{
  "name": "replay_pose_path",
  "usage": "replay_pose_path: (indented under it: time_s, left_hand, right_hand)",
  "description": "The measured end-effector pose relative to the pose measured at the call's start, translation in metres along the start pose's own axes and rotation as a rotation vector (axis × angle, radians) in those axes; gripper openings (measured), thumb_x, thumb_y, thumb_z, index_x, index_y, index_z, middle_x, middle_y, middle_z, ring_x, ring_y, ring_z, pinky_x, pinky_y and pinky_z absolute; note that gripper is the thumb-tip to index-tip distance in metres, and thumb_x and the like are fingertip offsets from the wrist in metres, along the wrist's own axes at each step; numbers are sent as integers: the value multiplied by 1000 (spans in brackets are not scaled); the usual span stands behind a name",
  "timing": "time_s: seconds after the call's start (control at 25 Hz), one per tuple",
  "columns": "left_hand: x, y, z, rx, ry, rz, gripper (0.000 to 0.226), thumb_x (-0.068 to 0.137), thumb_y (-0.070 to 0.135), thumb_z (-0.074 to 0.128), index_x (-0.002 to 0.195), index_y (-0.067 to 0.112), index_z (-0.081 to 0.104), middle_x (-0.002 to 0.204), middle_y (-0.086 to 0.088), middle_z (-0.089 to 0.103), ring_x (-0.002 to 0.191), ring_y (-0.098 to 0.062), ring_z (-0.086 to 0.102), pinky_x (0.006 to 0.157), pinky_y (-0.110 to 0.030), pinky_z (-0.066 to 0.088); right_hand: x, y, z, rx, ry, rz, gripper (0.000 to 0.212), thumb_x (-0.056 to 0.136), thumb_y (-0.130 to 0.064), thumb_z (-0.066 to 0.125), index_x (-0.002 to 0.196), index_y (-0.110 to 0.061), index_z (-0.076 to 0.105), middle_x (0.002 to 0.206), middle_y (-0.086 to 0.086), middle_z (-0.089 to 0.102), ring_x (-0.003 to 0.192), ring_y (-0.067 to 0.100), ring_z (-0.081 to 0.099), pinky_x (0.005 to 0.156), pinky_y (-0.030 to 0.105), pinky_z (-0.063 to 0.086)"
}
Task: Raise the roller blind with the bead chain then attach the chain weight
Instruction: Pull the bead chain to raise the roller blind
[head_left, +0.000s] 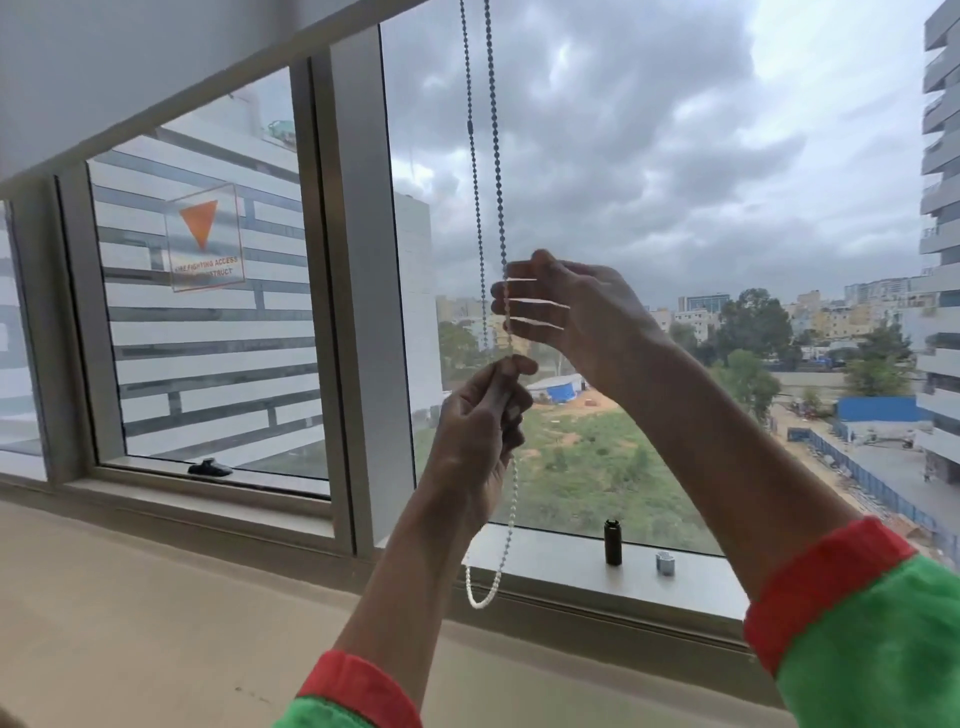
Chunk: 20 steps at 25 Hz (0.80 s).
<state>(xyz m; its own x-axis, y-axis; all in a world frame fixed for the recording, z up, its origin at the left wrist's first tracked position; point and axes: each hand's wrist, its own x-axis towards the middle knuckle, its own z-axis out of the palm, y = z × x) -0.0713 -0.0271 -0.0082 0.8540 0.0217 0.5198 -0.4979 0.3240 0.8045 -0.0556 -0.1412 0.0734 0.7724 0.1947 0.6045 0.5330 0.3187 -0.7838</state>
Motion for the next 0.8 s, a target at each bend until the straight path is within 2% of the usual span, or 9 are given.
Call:
replay_pose_path:
  time_s: [0.08,0.12,0.2,0.28,0.36,0.44,0.56,0.64,0.8]
  left_hand:
    - [-9,-14,2,-23,-36,-19,31,93,21,52,71,21,74,52,9,45,47,-4,34,48,-17,27]
    - [-12,-18,2,-43,-48,-21,30,92,22,52,72,22,74,53,8,44,48,-4,33,48,-17,27]
    - [-13,-21,-2,-56,-69,-18,28,91,22,52,73,21,74,54,8,42,48,-4,32,48,-17,25]
    - [-12,-19,-8,-20,-110,-29,27,92,21,51,79,19,74,56,6,46,51,-6,34,50,-19,26]
    - [-9,-14,-13,64,-139,-55,27,95,20,48,87,16,74,62,2,59,58,-9,47,57,-21,33]
    - [-3,-7,-15,155,-121,-81,28,97,20,44,101,13,71,83,-3,72,78,-14,63,71,-25,43]
    - [11,10,-11,129,-92,-59,34,99,23,37,118,6,60,114,-13,68,107,-23,63,94,-33,46]
    - [21,26,-1,61,-100,-9,35,100,22,36,118,2,58,115,-16,66,107,-26,63,96,-35,48]
    - [43,58,24,-33,-138,66,33,99,24,38,115,0,55,100,-14,70,91,-24,70,89,-37,54]
  right_hand:
    - [9,-13,16,48,5,20,32,97,-19,44,111,6,59,84,16,66,73,25,65,72,35,56]
    - [11,-15,22,64,13,17,30,98,-17,43,110,5,60,77,14,63,62,21,58,61,29,52]
    - [11,-11,28,83,44,-30,27,98,-13,41,101,2,63,62,8,49,48,13,36,48,23,29]
    - [6,-5,28,92,57,-88,25,97,-12,42,89,-5,64,54,2,40,43,9,26,45,22,20]
    - [-2,0,26,96,35,-120,24,96,-12,44,83,-8,64,48,-2,39,38,7,27,43,21,19]
    - [-11,8,19,101,24,-118,23,96,-12,45,83,-7,64,46,-3,39,38,5,29,44,20,20]
    - [-27,29,7,111,7,-99,21,95,-11,45,87,-6,64,46,-6,40,40,3,35,41,15,27]
    - [-39,47,0,126,6,-89,21,94,-10,47,86,-7,66,45,-8,43,42,3,35,41,14,29]
    - [-64,90,-4,100,-53,-42,24,92,-11,48,77,-10,67,46,-9,39,45,4,31,44,17,19]
